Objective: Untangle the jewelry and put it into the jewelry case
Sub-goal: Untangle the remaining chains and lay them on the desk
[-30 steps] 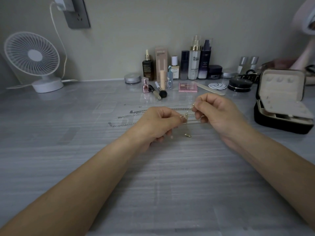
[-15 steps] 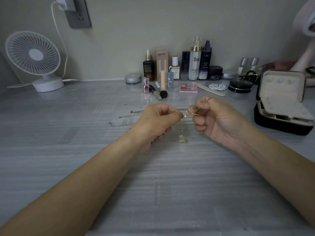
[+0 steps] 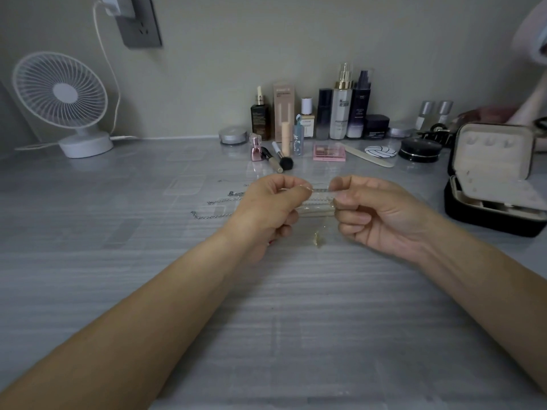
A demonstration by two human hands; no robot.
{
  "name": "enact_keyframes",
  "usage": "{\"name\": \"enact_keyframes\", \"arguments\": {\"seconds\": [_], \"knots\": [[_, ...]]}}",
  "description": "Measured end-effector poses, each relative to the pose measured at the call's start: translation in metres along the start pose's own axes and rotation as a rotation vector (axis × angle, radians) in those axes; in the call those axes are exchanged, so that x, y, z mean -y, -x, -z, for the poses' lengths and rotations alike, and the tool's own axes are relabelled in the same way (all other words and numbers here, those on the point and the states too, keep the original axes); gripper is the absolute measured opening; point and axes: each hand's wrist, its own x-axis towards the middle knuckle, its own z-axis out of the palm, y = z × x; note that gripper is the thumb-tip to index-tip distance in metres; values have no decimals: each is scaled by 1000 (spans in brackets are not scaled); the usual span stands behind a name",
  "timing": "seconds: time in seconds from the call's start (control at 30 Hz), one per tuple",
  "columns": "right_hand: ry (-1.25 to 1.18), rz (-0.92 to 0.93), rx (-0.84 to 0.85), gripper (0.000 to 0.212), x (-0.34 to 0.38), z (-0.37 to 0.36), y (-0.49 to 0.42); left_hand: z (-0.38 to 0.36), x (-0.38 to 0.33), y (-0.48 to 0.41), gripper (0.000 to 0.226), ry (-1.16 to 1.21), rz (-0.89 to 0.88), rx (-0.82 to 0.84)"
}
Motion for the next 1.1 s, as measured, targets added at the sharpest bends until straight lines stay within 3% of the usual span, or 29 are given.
{"name": "enact_keyframes", "arguments": {"seconds": [0.2,0.37,0.67,0.93,1.1], "knots": [[294,30,-270,24,-6,-2,-5,2,-2,-1,10,66,28,-40],[405,94,-335,15,-8,-2,-6,1,-2,-1,14,88,51,-38],[507,97,-390,12,-9,0,-7,-1,-4,5,28,-72,57,133],[509,99,-362,10,-9,3,-6,8,-8,0,20,294,-50,-26],[486,110,-360,8,-8,5,-6,8,-6,-1,17,180,-9,-48]]}}
